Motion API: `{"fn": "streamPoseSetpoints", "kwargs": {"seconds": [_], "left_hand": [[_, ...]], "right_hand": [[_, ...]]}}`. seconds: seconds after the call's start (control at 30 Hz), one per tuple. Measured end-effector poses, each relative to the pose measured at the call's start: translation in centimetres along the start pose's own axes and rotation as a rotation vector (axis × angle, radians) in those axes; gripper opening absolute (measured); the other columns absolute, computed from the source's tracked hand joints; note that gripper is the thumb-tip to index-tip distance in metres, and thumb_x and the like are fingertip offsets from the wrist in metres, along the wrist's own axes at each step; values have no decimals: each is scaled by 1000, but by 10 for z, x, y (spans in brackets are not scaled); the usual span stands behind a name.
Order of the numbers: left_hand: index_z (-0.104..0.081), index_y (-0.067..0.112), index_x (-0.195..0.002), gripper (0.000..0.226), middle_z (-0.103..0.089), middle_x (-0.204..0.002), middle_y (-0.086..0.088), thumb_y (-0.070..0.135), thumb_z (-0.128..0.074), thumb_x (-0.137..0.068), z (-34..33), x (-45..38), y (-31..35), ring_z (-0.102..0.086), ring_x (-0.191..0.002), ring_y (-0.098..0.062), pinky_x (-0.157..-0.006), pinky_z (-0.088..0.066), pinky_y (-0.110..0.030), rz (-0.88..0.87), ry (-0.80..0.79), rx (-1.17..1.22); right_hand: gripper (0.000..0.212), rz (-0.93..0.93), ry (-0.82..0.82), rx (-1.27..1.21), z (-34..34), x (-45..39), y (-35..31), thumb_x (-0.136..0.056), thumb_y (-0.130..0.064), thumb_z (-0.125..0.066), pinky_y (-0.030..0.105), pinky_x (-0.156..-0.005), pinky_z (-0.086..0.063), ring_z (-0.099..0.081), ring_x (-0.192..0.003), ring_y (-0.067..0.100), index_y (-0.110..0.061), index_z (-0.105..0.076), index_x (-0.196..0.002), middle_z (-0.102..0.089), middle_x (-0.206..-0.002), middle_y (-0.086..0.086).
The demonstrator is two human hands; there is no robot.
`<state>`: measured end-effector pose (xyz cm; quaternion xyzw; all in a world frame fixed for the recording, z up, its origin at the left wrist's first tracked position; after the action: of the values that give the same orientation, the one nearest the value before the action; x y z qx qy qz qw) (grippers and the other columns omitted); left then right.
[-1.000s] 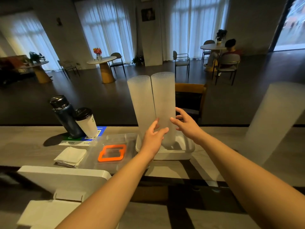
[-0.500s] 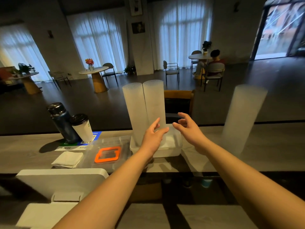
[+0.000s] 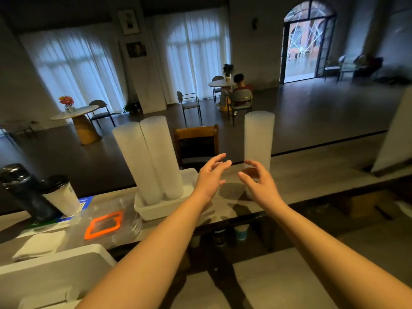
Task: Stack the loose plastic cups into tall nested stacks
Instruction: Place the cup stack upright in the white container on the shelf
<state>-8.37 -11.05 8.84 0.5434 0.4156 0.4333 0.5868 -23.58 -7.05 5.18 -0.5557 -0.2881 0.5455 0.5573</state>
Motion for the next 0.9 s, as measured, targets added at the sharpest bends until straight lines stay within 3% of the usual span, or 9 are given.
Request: {"fn": "streamPoseSetpoints", "kwargs": {"seconds": [0.17, 0.27, 0.4, 0.53, 0.6, 0.73, 0.8, 0.9], "left_hand": [[-63, 27, -129, 35, -58, -131, 2, 36, -62, -95, -30, -16, -8, -50, -122, -13, -101, -41, -35, -14, -7, -81], [-57, 25, -134, 41, -54, -124, 9, 38, -60, -96, -44, -30, -15, -48, -118, -10, -101, -41, -37, 28, -11, -91], [-52, 21, -137, 42, -53, -100, 19, 34, -58, -98, -57, -45, -17, -49, -89, 4, -83, -44, -27, 93, -2, -45], [-53, 26, -136, 42, -55, -103, 18, 41, -58, -97, -63, -53, -18, -49, -93, -2, -76, -43, -30, 149, -13, 11], [-52, 27, -136, 44, -57, -109, 14, 44, -58, -96, -67, -56, -20, -51, -102, -10, -82, -45, -35, 191, -46, 44], [-49, 28, -138, 48, -57, -117, 5, 45, -60, -94, -69, -60, -25, -50, -114, -19, -102, -44, -51, 257, -74, 127], [-49, 29, -136, 45, -58, -116, 6, 44, -59, -95, -66, -60, -22, -53, -111, -17, -95, -46, -45, 237, -69, 128], [-51, 31, -135, 43, -60, -121, 4, 47, -58, -95, -54, -59, -12, -55, -111, -18, -87, -46, -38, 150, -55, 75]], "right_hand": [[25, -37, 224, -8, 44, 1, 13, -94, -38, -65, 22, -83, -52, -61, -100, 5, -25, -60, -115, -63, -105, -10], [32, -100, 277, 14, 60, -7, 23, -93, -44, -63, 20, -77, -48, -60, -103, 9, -24, -57, -117, -61, -108, -8], [58, -214, 164, 33, 62, -26, 41, -95, -57, -53, 28, -89, -44, -50, -122, 17, -29, -42, -144, -48, -137, -1], [62, -257, 65, -75, 57, -40, 49, -99, -59, -42, 40, -106, -38, -41, -134, 19, -31, -30, -153, -39, -152, 0], [56, -251, 30, -130, 54, -44, 49, -101, -56, -40, 36, -104, -40, -45, -129, 14, -30, -34, -151, -44, -147, -4], [40, -236, -22, -180, 46, -46, 47, -103, -49, -40, 23, -85, -45, -53, -121, 8, -35, -45, -141, -56, -125, -17], [27, -232, -30, -205, 43, -45, 42, -104, -46, -40, 21, -80, -45, -54, -115, 4, -42, -48, -130, -57, -119, -21], [17, -205, -39, -216, 37, -45, 27, -104, -47, -40, 27, -84, -46, -54, -109, 2, -51, -48, -118, -56, -115, -24]]}}
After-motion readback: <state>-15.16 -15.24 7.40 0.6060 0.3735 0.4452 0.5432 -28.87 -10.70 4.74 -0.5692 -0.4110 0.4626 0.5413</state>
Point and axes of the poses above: each hand's wrist, its own x-axis away from the middle knuckle, its own z-axis out of the back of the hand, y = z × x, the point moved 4 cm from there along -x, towards the middle knuckle
